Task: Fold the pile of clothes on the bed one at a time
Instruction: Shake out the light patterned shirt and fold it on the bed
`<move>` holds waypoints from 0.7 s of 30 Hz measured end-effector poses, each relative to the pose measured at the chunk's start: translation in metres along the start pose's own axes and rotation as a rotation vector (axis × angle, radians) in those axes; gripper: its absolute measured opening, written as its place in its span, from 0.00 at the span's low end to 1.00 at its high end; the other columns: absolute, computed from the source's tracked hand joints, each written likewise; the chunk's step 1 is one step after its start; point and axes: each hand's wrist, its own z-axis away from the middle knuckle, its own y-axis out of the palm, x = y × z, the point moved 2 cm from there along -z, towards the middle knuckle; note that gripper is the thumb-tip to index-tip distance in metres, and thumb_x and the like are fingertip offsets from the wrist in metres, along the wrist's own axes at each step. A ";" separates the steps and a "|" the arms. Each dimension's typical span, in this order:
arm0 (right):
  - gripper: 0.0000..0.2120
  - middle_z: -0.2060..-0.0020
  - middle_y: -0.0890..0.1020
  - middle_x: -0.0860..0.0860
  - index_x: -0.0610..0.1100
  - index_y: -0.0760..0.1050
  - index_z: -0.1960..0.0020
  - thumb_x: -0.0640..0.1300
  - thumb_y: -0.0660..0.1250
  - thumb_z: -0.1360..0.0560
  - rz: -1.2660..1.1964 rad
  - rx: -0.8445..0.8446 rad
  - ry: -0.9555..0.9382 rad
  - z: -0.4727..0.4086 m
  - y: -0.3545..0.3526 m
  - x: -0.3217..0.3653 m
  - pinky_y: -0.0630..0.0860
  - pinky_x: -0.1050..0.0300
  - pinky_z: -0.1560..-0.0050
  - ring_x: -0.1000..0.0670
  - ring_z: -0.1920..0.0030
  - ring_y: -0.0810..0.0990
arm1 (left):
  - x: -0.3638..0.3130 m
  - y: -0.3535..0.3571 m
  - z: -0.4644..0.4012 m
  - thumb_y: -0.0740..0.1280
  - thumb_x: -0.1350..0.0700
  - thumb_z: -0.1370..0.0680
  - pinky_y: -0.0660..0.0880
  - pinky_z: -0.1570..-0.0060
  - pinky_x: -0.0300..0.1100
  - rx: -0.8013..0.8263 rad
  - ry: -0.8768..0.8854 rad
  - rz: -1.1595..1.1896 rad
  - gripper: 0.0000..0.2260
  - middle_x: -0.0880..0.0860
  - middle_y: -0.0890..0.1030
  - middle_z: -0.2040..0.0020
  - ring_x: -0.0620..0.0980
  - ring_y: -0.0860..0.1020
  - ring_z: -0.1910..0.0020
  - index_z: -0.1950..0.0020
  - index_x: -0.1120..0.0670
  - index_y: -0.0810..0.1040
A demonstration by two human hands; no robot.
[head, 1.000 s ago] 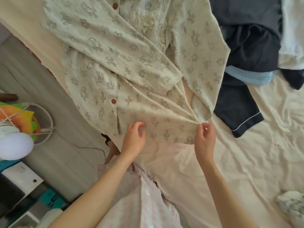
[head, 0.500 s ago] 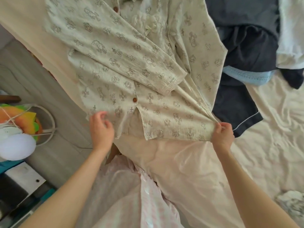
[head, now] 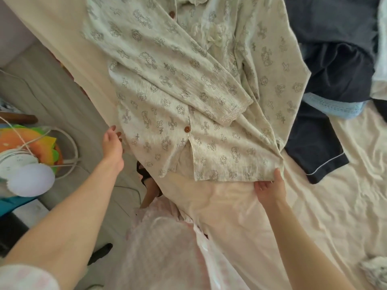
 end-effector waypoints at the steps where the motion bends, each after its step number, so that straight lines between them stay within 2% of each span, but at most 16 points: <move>1: 0.22 0.44 0.76 0.47 0.42 0.67 0.31 0.48 0.64 0.22 -0.020 0.000 0.017 0.002 0.000 -0.002 0.73 0.52 0.37 0.47 0.42 0.76 | -0.003 -0.003 -0.007 0.49 0.53 0.16 0.66 0.37 0.48 0.047 0.000 -0.030 0.16 0.50 0.73 0.34 0.48 0.70 0.37 0.30 0.48 0.66; 3: 0.20 0.41 0.76 0.46 0.42 0.67 0.32 0.46 0.63 0.21 -0.038 -0.014 0.030 0.002 0.001 -0.004 0.73 0.52 0.37 0.47 0.40 0.76 | -0.006 -0.004 -0.017 0.52 0.56 0.17 0.62 0.32 0.50 0.181 0.024 -0.164 0.17 0.48 0.71 0.31 0.47 0.68 0.33 0.27 0.48 0.64; 5: 0.19 0.38 0.75 0.46 0.42 0.67 0.31 0.44 0.63 0.21 -0.032 -0.036 0.024 -0.001 0.001 -0.003 0.73 0.50 0.37 0.47 0.39 0.76 | -0.007 -0.004 -0.023 0.56 0.57 0.18 0.64 0.33 0.51 0.239 0.038 -0.283 0.19 0.50 0.72 0.32 0.49 0.71 0.36 0.27 0.48 0.62; 8: 0.20 0.37 0.75 0.46 0.43 0.66 0.30 0.44 0.63 0.21 -0.025 -0.041 0.028 -0.004 0.000 0.001 0.73 0.47 0.37 0.46 0.39 0.76 | -0.006 -0.001 -0.026 0.61 0.60 0.20 0.74 0.50 0.45 0.275 0.004 -0.229 0.20 0.54 0.78 0.44 0.52 0.76 0.49 0.29 0.50 0.65; 10: 0.21 0.37 0.76 0.47 0.43 0.66 0.30 0.46 0.63 0.21 -0.038 -0.015 0.053 -0.003 0.001 0.003 0.74 0.49 0.38 0.47 0.39 0.76 | -0.007 0.000 -0.024 0.61 0.62 0.21 0.73 0.58 0.40 0.272 0.031 -0.221 0.11 0.51 0.78 0.52 0.50 0.75 0.54 0.40 0.52 0.73; 12: 0.22 0.38 0.76 0.47 0.43 0.67 0.30 0.49 0.64 0.22 -0.057 0.011 0.081 -0.001 0.004 0.003 0.76 0.50 0.42 0.47 0.39 0.76 | -0.008 -0.002 -0.019 0.62 0.61 0.22 0.72 0.61 0.39 0.249 0.066 -0.143 0.05 0.48 0.77 0.58 0.48 0.75 0.57 0.53 0.52 0.74; 15: 0.21 0.39 0.76 0.48 0.44 0.68 0.31 0.46 0.65 0.22 -0.090 -0.007 0.070 0.005 0.006 0.002 0.77 0.49 0.51 0.47 0.41 0.77 | -0.005 -0.018 -0.007 0.62 0.60 0.23 0.71 0.58 0.40 0.165 0.090 0.010 0.06 0.48 0.76 0.61 0.46 0.74 0.59 0.60 0.54 0.71; 19: 0.21 0.43 0.78 0.48 0.46 0.67 0.31 0.46 0.65 0.22 -0.128 -0.036 0.055 0.012 0.007 0.002 0.76 0.48 0.46 0.46 0.41 0.77 | 0.016 -0.050 0.019 0.59 0.51 0.20 0.63 0.65 0.39 -0.019 0.184 -0.194 0.12 0.51 0.70 0.64 0.46 0.67 0.66 0.60 0.55 0.67; 21: 0.20 0.46 0.78 0.49 0.46 0.67 0.31 0.47 0.64 0.22 -0.106 -0.038 0.049 0.016 0.006 0.002 0.76 0.48 0.47 0.46 0.43 0.77 | 0.023 -0.065 0.037 0.58 0.47 0.20 0.63 0.69 0.36 -0.094 0.216 -0.233 0.14 0.49 0.69 0.64 0.44 0.67 0.68 0.60 0.54 0.66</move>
